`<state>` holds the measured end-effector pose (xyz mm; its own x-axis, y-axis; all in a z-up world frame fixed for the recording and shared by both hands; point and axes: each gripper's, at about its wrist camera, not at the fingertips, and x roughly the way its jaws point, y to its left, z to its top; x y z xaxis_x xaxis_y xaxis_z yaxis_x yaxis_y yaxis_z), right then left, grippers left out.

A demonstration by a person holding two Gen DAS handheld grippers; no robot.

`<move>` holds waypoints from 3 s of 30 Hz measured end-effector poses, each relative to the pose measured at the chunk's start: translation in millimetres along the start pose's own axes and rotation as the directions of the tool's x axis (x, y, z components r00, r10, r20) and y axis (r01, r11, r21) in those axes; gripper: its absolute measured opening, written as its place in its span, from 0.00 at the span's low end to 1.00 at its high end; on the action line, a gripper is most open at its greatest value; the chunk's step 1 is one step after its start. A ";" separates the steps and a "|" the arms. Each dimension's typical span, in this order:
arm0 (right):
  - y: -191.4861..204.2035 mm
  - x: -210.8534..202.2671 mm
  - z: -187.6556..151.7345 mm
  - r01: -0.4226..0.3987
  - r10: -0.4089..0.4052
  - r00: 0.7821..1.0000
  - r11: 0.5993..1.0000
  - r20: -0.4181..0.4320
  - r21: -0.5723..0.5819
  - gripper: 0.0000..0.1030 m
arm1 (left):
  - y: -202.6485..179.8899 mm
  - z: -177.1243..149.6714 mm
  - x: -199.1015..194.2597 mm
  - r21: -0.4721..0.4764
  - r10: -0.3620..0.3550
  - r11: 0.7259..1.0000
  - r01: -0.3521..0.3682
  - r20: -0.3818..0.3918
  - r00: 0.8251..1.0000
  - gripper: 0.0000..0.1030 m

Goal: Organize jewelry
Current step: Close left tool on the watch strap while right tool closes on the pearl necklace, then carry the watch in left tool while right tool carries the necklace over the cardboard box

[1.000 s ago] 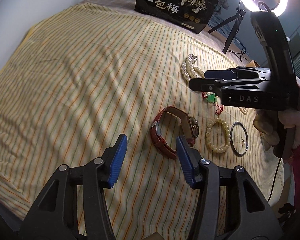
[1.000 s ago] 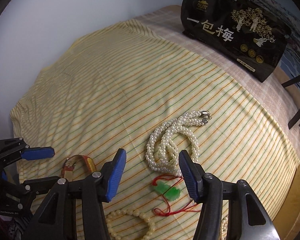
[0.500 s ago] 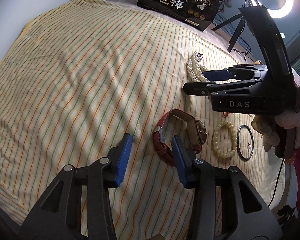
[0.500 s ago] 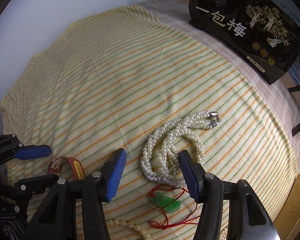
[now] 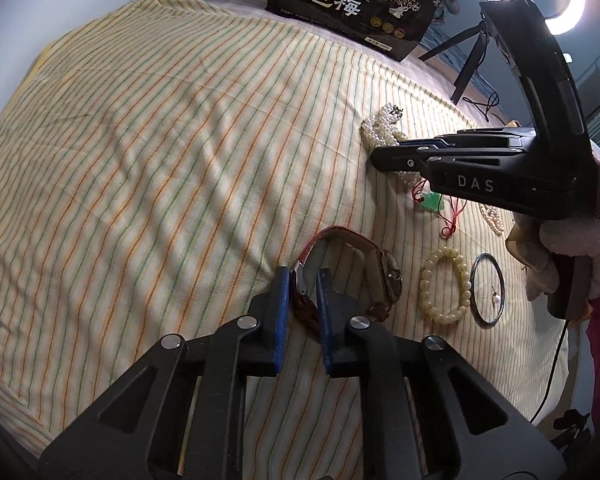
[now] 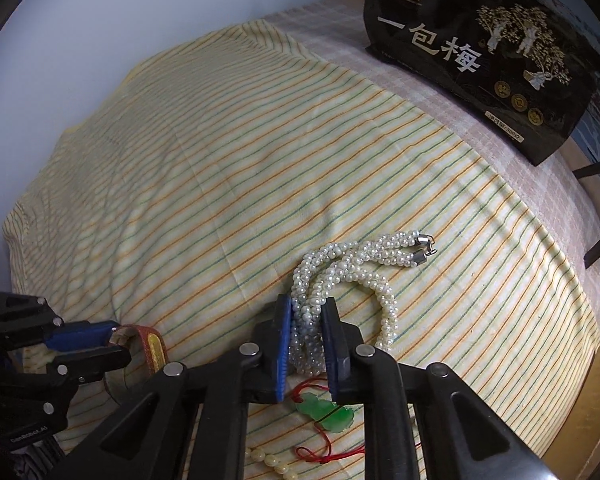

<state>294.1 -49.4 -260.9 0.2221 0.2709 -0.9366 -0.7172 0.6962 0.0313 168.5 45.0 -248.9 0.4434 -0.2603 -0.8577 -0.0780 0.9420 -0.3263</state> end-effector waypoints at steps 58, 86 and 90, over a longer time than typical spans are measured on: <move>-92.7 -252.3 -139.2 0.010 -0.177 0.894 0.926 0.411 0.377 0.05 | -163.3 -2.1 -71.9 0.291 -0.157 0.949 0.123 0.095 0.983 0.08; -238.5 -253.6 -216.1 0.074 -0.324 0.872 0.829 0.367 0.555 0.05 | -326.9 11.7 1.5 0.440 -0.221 0.880 0.178 0.048 0.974 0.08; -245.5 -246.1 -211.3 0.082 -0.325 0.876 0.829 0.356 0.554 0.05 | -332.5 11.5 9.8 0.440 -0.220 0.880 0.180 0.040 0.975 0.08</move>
<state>276.0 -427.4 -111.8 0.6626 0.2479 -0.7067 -0.2103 0.9672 0.1421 209.1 -268.4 -144.3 0.4850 -0.4525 -0.7483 0.4041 0.8749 -0.2671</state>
